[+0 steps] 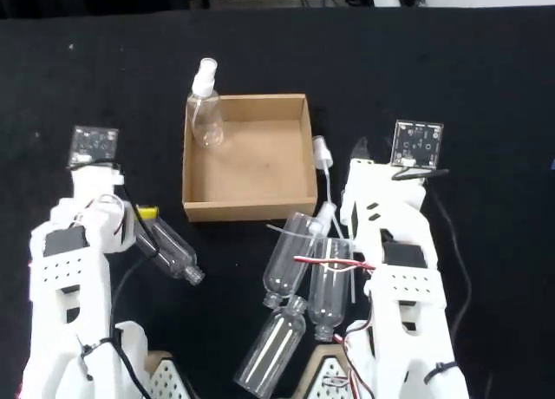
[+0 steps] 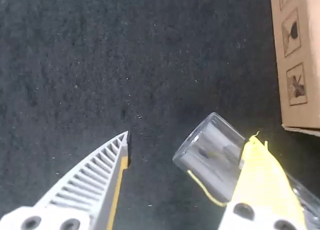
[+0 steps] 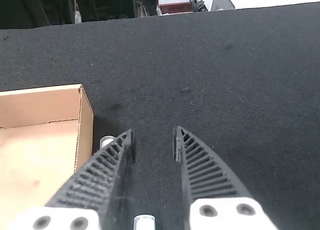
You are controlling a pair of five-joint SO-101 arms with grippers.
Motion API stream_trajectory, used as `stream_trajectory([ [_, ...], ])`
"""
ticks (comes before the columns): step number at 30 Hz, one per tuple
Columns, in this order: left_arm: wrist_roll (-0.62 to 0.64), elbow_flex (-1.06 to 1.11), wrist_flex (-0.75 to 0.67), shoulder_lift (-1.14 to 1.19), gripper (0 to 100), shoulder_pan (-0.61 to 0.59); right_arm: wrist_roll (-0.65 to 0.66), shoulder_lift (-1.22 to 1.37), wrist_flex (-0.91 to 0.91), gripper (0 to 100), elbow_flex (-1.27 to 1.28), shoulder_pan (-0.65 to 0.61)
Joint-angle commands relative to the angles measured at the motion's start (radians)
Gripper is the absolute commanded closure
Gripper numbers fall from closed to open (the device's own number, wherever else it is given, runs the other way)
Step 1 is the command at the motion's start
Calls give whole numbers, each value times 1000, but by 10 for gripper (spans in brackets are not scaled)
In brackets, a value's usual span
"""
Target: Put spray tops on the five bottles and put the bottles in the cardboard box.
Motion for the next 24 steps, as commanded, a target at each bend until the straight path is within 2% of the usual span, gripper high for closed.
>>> stream_trajectory([
  [1, -46, -5, -21, 0, 671, -136, 8, -7, -32, 885, 1, -11],
  [6, -215, 5, -21, 0, 671, -306, 8, -7, -32, 885, 1, -11],
  [10, -288, 8, -17, -2, 671, -395, 8, -7, -32, 885, 1, -11],
  [15, -365, -93, 110, -11, 671, -453, 8, -7, -32, 885, 1, -11],
  [19, -368, -286, 275, 0, 671, -441, 8, -7, -32, 885, 1, -11],
  [24, -371, -469, 525, 2, 671, -266, 8, -7, -32, 885, 1, -11],
])
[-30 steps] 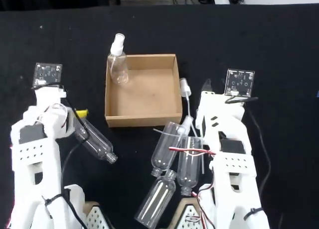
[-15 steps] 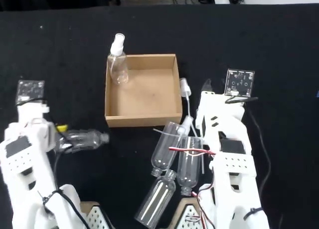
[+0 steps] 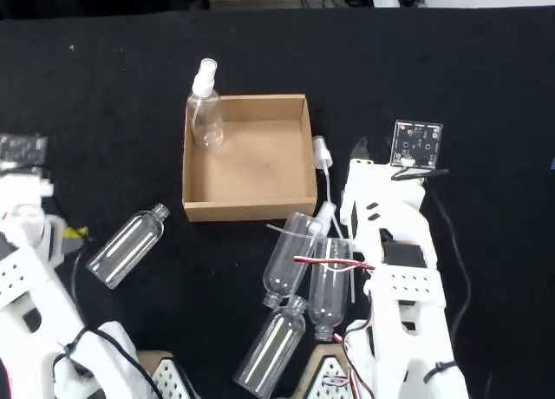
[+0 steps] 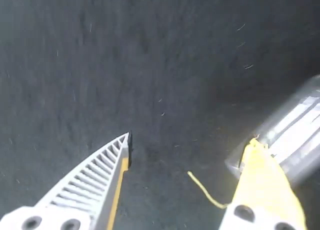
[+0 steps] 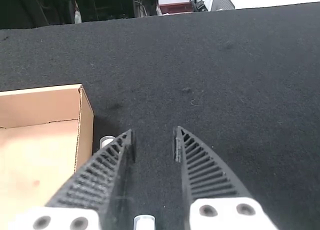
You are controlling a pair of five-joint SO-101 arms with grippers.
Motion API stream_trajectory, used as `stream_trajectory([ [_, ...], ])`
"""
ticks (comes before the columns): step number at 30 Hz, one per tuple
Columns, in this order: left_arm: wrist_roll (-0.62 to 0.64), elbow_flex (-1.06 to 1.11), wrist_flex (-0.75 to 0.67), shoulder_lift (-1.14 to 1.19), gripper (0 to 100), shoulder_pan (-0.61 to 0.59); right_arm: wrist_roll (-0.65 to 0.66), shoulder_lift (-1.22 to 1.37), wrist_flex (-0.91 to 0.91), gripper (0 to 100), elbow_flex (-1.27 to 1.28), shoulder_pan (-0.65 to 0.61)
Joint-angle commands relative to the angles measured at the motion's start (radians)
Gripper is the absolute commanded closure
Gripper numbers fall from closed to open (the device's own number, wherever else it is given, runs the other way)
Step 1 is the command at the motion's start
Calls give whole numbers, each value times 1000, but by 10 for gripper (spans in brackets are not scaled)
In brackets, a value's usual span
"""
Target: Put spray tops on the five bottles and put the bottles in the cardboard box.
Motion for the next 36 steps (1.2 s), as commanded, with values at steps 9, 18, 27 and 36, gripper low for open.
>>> stream_trajectory([
  [9, -2, -168, 285, 91, 671, 437, 8, -7, -32, 885, 1, -11],
  [18, -34, -189, 129, 367, 671, 446, 8, -7, -32, 885, 1, -11],
  [27, -37, -185, -6, 511, 671, 476, 8, -7, -32, 885, -1, -11],
  [36, -37, -186, -49, 611, 685, 507, 8, -7, -32, 885, -1, -11],
])
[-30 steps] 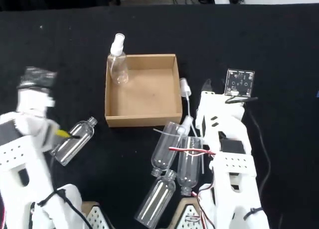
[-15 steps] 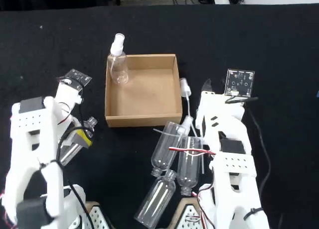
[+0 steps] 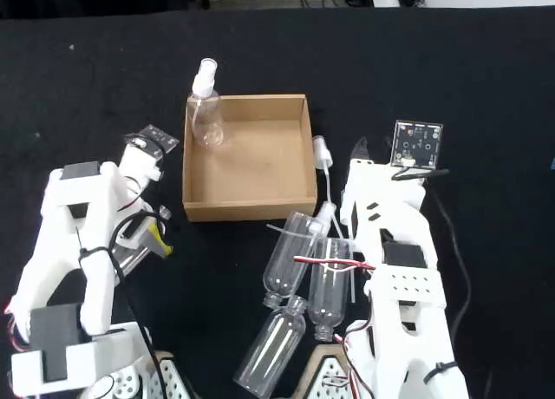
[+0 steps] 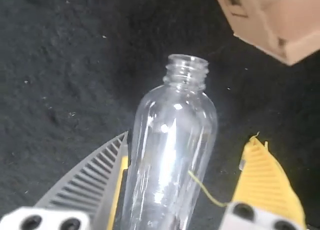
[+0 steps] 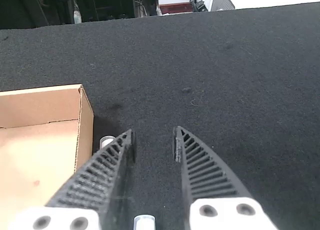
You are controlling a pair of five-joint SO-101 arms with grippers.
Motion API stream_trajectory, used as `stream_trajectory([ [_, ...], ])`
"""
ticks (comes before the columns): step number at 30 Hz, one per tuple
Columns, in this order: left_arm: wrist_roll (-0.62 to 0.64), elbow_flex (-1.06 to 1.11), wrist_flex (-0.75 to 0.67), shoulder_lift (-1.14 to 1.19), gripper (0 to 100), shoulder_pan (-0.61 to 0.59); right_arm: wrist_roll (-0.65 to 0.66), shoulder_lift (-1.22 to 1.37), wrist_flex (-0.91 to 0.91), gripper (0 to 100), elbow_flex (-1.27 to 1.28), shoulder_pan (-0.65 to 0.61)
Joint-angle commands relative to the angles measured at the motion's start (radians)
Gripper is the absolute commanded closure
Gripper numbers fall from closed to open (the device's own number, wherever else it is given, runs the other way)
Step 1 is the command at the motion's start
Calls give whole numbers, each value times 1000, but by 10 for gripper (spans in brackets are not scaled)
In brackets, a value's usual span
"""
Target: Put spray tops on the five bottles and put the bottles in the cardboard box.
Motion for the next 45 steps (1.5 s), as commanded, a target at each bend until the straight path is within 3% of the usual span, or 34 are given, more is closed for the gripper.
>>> stream_trajectory([
  [1, -9, -51, -54, 25, 710, 5, 8, -7, -32, 885, -1, -11],
  [6, -5, -54, -58, 35, 859, 4, 8, -7, -32, 885, -1, -11],
  [10, -5, -62, -57, -8, 907, -50, 8, -7, -32, 885, -1, -11],
  [14, -9, -62, -64, -55, 905, -199, 8, -7, -32, 885, -1, -11],
  [21, -28, -180, -64, 34, 901, -588, 8, -7, -32, 885, -1, -11],
  [28, -21, -349, -54, 267, 745, -805, 8, -7, -32, 885, 1, -11],
  [36, -94, -552, 193, 299, 736, -814, 8, -7, -32, 885, 1, -12],
  [45, -94, -476, 54, 301, 734, -796, 8, -7, -32, 885, 1, -12],
])
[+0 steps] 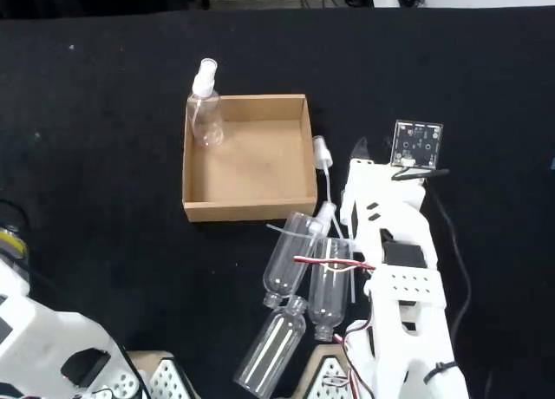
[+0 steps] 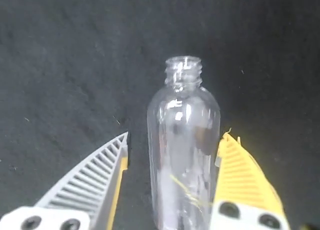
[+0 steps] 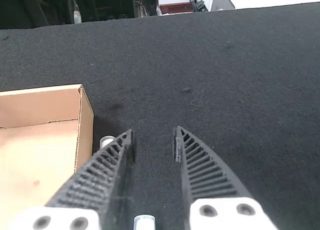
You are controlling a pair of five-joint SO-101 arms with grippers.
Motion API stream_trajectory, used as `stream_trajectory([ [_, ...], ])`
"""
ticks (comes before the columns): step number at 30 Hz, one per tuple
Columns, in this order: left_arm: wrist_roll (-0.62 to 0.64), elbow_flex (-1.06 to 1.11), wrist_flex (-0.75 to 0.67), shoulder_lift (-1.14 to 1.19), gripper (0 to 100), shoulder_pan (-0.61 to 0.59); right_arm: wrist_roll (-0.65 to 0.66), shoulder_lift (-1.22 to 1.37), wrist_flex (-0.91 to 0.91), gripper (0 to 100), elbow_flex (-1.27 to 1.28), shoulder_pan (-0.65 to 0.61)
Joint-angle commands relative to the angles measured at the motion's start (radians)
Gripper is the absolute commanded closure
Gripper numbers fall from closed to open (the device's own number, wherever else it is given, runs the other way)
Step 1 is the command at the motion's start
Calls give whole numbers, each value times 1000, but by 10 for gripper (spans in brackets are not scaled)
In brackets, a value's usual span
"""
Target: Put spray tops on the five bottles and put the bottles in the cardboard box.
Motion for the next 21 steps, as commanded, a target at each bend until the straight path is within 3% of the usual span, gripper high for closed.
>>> stream_trajectory([
  [1, -5, 53, -100, -8, 734, 18, 8, -7, -32, 885, 1, -12],
  [7, -2, 145, -186, -8, 734, 18, 8, -7, -32, 885, 1, -12],
  [17, 132, 136, -157, -20, 734, 7, 8, -7, -31, 885, 1, -12],
  [21, 133, 117, -106, -20, 688, 7, 8, -7, -31, 885, 1, -12],
])
